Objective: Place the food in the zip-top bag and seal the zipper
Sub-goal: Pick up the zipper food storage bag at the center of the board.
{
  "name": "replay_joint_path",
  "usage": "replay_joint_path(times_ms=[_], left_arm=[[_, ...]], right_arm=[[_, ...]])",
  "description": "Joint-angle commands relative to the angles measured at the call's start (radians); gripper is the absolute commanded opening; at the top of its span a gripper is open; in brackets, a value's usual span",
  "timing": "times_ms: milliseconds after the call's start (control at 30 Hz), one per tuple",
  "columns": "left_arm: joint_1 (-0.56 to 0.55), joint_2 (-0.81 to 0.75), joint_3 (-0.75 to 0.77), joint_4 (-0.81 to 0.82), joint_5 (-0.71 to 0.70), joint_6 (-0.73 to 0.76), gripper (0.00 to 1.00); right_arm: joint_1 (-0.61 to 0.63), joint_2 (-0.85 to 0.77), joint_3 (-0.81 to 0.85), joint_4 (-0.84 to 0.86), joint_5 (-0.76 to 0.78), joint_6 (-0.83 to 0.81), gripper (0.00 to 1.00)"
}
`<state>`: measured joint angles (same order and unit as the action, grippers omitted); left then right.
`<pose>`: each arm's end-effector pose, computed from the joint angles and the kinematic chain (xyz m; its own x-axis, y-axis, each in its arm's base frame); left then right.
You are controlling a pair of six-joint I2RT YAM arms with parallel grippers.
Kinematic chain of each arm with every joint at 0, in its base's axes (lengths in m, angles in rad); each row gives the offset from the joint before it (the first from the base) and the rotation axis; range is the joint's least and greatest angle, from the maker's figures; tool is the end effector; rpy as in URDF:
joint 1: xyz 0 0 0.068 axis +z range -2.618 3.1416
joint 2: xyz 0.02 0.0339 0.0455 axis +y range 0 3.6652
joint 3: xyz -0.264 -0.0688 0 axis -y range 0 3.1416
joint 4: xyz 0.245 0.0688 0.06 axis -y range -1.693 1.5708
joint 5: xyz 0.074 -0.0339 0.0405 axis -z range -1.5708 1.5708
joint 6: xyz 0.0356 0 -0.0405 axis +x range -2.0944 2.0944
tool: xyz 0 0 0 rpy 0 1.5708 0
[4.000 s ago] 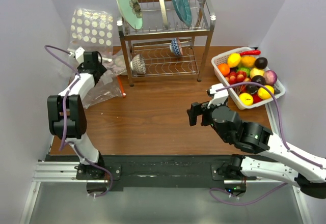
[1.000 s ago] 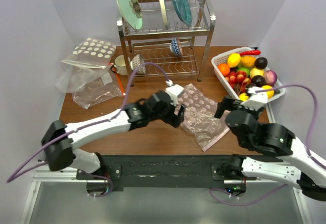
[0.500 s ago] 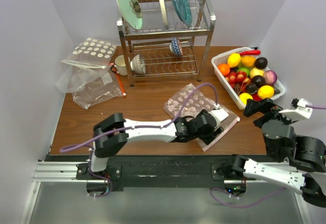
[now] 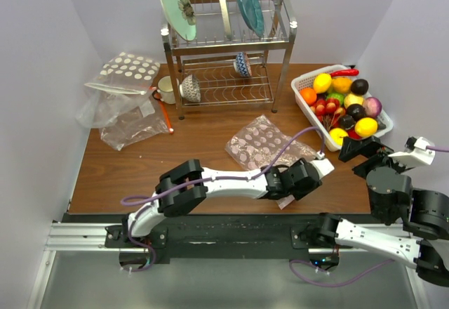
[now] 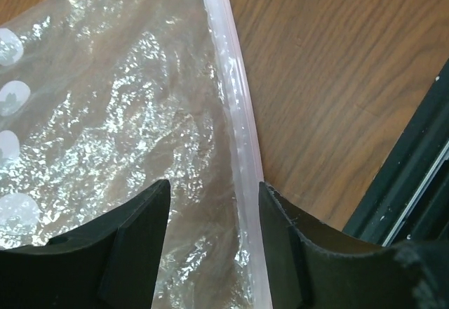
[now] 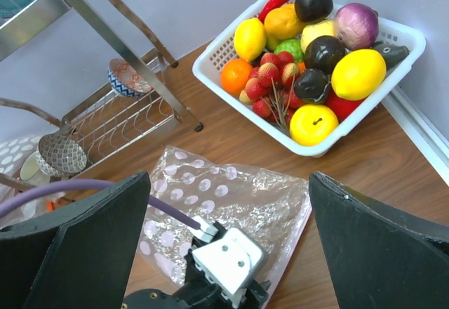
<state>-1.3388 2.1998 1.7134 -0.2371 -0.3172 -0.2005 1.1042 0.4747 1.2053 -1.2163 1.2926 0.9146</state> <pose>0.1259 -0.4848 0.1941 -0.3226 0.5426 -0.7756 0.8231 0.5653 0.0531 0.0313 -0.0139 0.4032 -0.0194 0.4452 -0.8952 0.2501 0.8691 0.4268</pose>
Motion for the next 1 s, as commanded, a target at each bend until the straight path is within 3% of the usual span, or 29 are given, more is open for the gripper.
replay_joint_path(times_ms=[0, 267, 400, 533, 667, 833, 967], left_arm=[[-0.033, 0.031, 0.08, -0.021, -0.039, 0.044, 0.58], [-0.039, 0.074, 0.103, -0.025, -0.039, 0.053, 0.57], [-0.036, 0.129, 0.138, -0.065, -0.091, 0.042, 0.52], [-0.025, 0.146, 0.143, -0.08, -0.111, 0.024, 0.38], [-0.014, 0.158, 0.134, -0.087, -0.094, 0.007, 0.33], [-0.01, 0.147, 0.132, -0.113, -0.1, -0.016, 0.02], [0.006, 0.052, 0.085, -0.108, -0.091, -0.03, 0.0]], right_arm=[[0.0, -0.002, 0.013, 0.031, 0.043, -0.003, 0.99], [0.002, -0.005, 0.008, 0.034, 0.037, -0.006, 0.99], [0.002, -0.005, 0.005, 0.037, 0.031, -0.005, 0.99], [0.002, -0.007, 0.005, 0.038, 0.025, -0.003, 0.99], [0.0, -0.01, 0.002, 0.037, 0.025, -0.003, 0.99], [0.0, -0.007, -0.001, 0.04, 0.025, -0.003, 0.99], [0.0, 0.007, -0.019, 0.044, 0.005, -0.003, 0.99]])
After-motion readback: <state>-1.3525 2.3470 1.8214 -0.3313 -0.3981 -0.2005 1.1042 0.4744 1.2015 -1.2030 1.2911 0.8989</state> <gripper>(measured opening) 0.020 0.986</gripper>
